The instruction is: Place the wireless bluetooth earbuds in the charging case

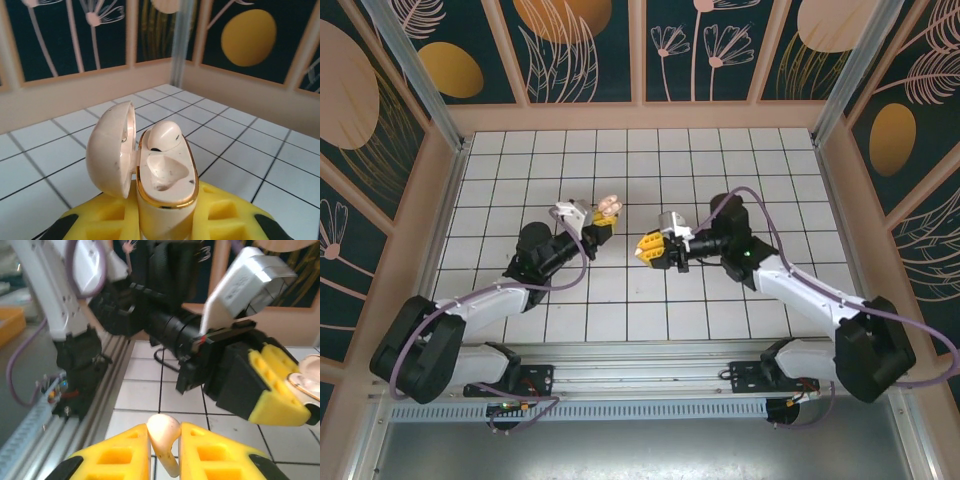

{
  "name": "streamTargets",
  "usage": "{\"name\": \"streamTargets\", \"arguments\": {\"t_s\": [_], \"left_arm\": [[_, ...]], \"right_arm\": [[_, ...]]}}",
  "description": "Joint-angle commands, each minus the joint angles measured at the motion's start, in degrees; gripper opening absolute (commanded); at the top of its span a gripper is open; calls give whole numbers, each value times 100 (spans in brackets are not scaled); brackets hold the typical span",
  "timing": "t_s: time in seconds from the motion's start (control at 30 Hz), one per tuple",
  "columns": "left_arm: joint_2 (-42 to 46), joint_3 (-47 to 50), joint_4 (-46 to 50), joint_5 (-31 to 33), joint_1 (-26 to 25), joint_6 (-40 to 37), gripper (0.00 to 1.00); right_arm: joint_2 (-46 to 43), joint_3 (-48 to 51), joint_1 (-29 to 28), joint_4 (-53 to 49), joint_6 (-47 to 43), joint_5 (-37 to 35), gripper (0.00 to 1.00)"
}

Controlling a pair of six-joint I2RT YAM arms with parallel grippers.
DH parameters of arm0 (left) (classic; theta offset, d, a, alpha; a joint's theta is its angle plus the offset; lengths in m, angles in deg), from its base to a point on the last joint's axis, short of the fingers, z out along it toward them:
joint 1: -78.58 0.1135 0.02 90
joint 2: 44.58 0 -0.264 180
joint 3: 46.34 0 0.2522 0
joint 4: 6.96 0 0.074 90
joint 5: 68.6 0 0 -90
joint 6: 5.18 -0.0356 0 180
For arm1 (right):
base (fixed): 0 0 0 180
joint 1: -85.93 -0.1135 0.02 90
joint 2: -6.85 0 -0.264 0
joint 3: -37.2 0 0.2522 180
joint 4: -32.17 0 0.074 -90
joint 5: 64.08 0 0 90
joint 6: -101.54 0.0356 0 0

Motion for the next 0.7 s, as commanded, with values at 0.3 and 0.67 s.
{"name": "streamTargets", "arguments": {"t_s": [0.3,0.67], "left_arm": [[-416,-76,-1151,-626,-513,-881,10],[-567,-257,-937,-643,-755,-1189,10]], "right_arm": [[-128,1213,36,4187,3753,-1833,20],[174,1150,-304,4464,3574,-2479,20]]}}
